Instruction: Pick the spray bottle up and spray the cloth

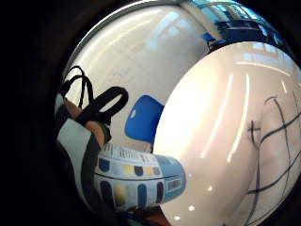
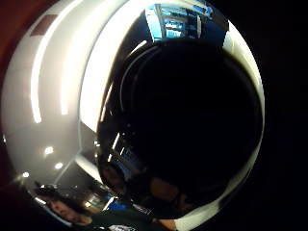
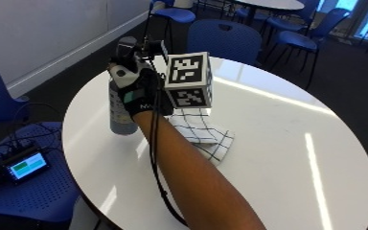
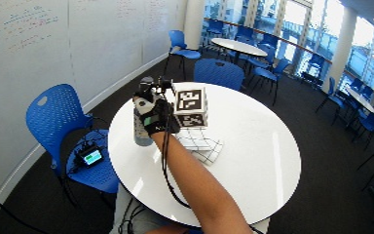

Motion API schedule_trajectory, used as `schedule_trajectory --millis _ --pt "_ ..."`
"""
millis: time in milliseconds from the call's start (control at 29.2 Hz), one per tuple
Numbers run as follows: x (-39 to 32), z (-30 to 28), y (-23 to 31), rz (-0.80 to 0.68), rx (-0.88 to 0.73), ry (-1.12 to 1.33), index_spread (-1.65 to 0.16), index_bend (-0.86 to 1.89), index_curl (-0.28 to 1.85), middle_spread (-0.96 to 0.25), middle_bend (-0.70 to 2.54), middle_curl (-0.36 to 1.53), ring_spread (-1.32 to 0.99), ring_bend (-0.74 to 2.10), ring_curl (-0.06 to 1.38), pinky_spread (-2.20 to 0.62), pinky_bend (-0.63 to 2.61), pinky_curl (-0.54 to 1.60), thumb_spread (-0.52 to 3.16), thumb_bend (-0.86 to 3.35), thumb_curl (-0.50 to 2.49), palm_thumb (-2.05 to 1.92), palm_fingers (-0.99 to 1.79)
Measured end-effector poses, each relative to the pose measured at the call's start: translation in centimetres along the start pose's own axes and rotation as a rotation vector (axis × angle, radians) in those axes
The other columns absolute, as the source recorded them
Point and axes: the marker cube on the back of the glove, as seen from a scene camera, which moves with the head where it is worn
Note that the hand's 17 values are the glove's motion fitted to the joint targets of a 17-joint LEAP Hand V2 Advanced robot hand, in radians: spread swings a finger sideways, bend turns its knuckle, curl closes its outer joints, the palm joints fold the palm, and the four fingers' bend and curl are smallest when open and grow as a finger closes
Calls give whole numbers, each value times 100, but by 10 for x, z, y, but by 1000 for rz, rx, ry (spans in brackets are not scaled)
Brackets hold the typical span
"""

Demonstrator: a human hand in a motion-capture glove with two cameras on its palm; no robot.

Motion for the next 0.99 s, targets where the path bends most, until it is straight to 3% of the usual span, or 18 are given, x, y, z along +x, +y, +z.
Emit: schedule_trajectory --millis 617,995 --pt "8 3 -12 -86 -8 83 -28 28 53 -11 47 49 -13 54 44 -14 35 38 49 -3 76 92 134" --pt "-25 0 -31 -136 -9 57 -28 29 53 -12 47 49 -13 54 44 -14 35 37 47 -3 77 91 134"
